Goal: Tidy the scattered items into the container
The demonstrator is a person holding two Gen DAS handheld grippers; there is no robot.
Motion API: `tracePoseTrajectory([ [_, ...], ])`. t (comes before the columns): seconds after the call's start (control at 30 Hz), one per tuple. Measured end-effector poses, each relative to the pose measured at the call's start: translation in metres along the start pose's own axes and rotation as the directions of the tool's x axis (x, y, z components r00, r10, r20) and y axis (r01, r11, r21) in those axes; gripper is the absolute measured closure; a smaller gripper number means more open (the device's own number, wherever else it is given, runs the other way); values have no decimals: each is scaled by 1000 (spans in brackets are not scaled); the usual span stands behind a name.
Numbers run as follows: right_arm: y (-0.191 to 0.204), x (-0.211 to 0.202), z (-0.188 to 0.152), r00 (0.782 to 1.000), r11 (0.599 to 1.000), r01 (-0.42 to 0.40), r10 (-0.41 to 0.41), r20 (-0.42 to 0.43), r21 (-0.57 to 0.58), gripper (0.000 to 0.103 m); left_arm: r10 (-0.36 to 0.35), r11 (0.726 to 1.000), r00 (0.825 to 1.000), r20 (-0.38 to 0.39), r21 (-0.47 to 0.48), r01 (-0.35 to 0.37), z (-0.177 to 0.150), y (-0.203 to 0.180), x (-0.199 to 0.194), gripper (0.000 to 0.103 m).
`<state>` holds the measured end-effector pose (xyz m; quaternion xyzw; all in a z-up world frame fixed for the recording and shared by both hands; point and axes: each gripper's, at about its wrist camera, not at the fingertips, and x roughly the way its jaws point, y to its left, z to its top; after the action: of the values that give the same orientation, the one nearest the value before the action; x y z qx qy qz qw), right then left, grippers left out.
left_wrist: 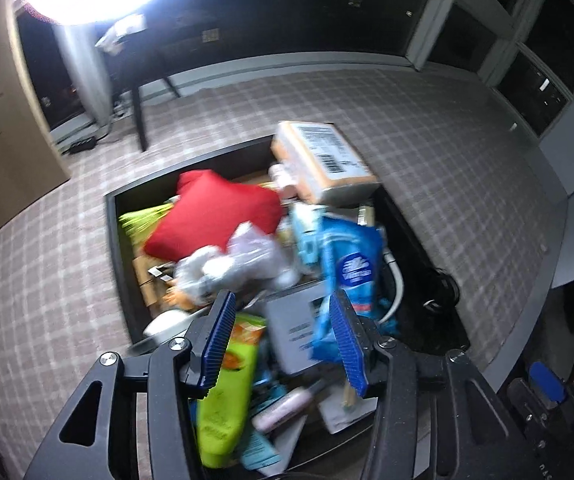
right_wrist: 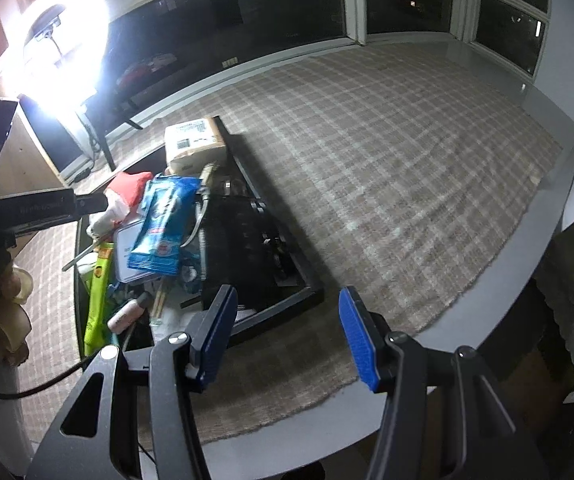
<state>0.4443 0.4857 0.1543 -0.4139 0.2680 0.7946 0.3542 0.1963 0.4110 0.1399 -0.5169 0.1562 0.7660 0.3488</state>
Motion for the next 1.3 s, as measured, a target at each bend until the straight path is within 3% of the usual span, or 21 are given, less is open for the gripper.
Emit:
tracePoseTrajectory([
  [0.2,43,-4,-1,999,998,-40,40,8,-54,51,55,997,998,33,-51,-53,-21,51,-27,55],
  [0.47,130,-9,-5,991,978,-128,131,3,-165,51,146,981,985,87,-145,-132,-61,137,-79,44],
  [0.67,204,-12,-18,982,951,-183,190,5,-250,51,242,945,963,114,-253,-208,-104,206,-110,39],
  [0.87,273,-12,-42,976,918,-202,217,5,-341,51,336,898,938,87,-331,-291,-147,266,-125,38],
  [1.3,373,-6,-98,961,849,-271,267,-75,-453,50,326,844,945,32,-460,-276,-213,348,-138,33],
])
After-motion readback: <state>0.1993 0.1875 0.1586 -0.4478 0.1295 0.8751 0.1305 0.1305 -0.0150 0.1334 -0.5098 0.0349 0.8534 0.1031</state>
